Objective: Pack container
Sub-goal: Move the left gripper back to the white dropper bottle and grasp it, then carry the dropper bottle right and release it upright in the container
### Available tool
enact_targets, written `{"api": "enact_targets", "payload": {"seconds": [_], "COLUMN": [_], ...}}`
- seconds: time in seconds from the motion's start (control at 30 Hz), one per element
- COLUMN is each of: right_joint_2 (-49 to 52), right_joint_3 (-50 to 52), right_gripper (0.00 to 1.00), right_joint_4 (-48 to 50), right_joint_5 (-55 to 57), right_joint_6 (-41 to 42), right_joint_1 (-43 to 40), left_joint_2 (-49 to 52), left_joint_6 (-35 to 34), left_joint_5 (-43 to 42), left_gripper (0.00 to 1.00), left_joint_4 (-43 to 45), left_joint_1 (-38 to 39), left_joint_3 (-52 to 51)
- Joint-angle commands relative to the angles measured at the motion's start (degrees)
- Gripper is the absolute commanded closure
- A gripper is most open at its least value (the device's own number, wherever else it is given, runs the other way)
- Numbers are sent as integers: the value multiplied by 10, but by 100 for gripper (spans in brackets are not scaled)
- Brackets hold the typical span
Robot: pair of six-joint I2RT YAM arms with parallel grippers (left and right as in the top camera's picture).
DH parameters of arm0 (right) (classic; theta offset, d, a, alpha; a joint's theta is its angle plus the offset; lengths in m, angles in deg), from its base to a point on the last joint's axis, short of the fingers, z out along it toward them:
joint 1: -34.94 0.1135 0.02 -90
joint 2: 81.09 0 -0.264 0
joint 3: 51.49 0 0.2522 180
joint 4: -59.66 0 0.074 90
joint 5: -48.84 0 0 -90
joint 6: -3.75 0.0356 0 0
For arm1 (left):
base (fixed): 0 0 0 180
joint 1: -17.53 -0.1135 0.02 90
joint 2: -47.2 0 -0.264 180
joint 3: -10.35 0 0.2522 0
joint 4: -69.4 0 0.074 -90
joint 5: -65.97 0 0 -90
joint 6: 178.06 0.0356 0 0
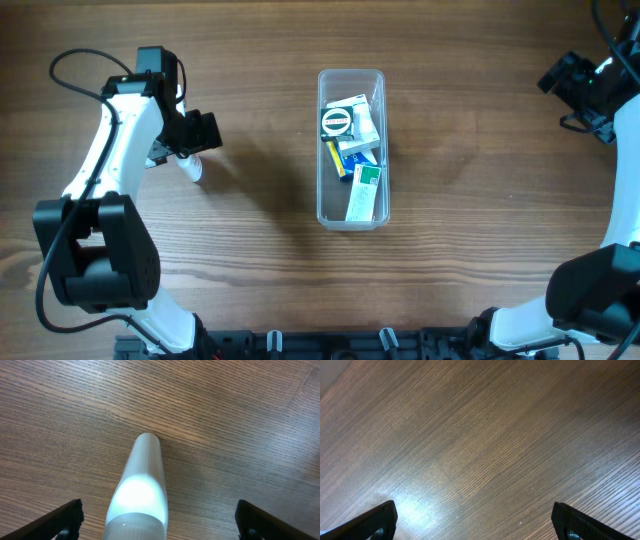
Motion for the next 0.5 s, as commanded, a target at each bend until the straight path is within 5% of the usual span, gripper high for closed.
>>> {"api": "enact_targets", "payload": {"seconds": [0.0,0.3,0.47], "right_joint_2": [6,6,6], "right_joint_3": [3,3,3], "right_gripper": [0,0,0], "right_joint_4": [0,0,0], "right_joint_5": [5,6,5], "right_joint_6": [8,8,8], "right_joint_1": [1,1,1], "left_joint_2": [6,6,6], "left_joint_6": [9,9,9], "left_joint_5": [-9,-9,-9], "left_gripper": [12,53,54], "left_joint_4": [-6,-14,-14], "left_joint_1": [-3,-3,-3], "left_joint_3": [-2,-2,-2]}}
